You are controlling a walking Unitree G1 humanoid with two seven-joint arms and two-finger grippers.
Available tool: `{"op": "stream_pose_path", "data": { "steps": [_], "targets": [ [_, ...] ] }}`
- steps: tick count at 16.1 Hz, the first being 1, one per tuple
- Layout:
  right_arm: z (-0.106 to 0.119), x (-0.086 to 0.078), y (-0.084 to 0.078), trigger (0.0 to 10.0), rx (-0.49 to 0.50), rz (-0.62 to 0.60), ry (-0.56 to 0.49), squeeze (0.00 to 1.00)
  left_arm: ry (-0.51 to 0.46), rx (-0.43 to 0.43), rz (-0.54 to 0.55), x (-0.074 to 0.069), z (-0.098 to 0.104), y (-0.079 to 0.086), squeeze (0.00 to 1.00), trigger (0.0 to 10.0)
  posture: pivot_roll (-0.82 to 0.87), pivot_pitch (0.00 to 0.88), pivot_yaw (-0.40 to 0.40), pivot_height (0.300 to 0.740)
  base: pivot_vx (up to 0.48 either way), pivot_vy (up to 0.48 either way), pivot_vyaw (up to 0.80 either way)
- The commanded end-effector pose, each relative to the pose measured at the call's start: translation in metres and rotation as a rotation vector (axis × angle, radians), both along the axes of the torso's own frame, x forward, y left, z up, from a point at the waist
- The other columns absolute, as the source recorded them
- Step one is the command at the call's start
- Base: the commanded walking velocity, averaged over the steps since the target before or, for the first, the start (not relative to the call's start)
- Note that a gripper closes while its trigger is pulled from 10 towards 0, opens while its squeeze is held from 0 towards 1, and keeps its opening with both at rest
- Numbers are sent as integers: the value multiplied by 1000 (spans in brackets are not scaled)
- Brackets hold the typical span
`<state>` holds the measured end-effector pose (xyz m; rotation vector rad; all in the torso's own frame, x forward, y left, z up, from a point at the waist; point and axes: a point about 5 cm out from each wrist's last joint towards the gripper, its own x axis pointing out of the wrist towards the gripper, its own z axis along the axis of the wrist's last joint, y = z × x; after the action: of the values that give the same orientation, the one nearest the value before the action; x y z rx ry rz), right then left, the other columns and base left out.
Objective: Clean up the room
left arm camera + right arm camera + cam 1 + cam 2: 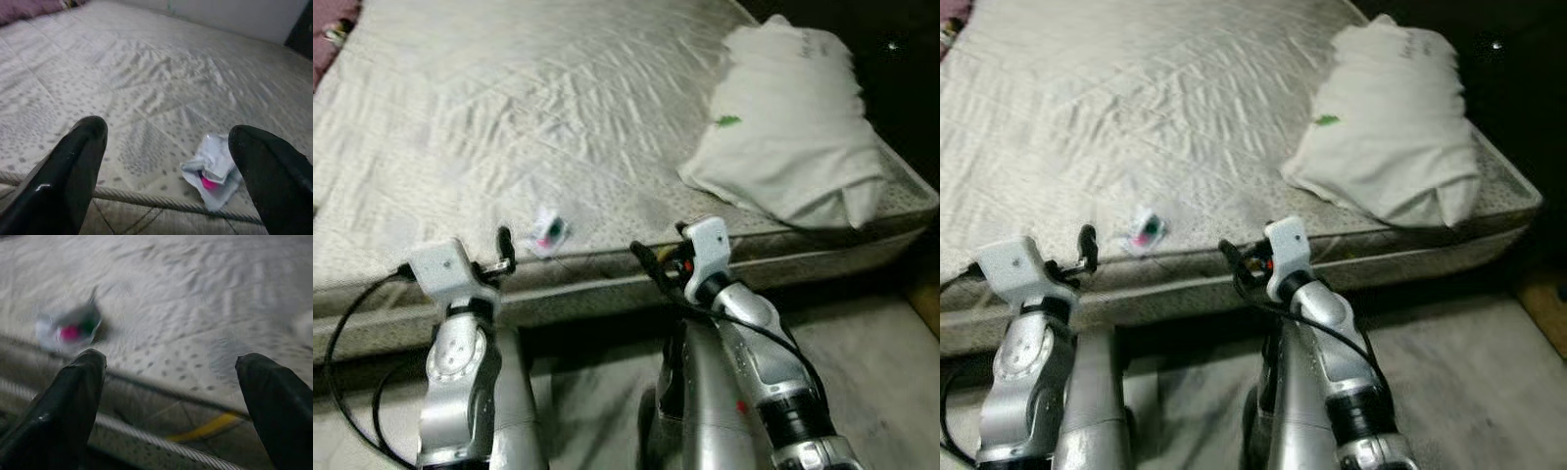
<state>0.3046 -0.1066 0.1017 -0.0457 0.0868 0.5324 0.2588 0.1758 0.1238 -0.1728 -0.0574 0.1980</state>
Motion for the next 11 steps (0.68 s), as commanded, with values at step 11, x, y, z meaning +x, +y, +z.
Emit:
{"op": "stream_pose_path", "data": {
  "steps": [11],
  "targets": [
    [-2,6,24,10000,-63,213,7,0,105,27,68,-9,-15,11,0,10000,90,147,-61,481,0,0,651]
  ]
}}
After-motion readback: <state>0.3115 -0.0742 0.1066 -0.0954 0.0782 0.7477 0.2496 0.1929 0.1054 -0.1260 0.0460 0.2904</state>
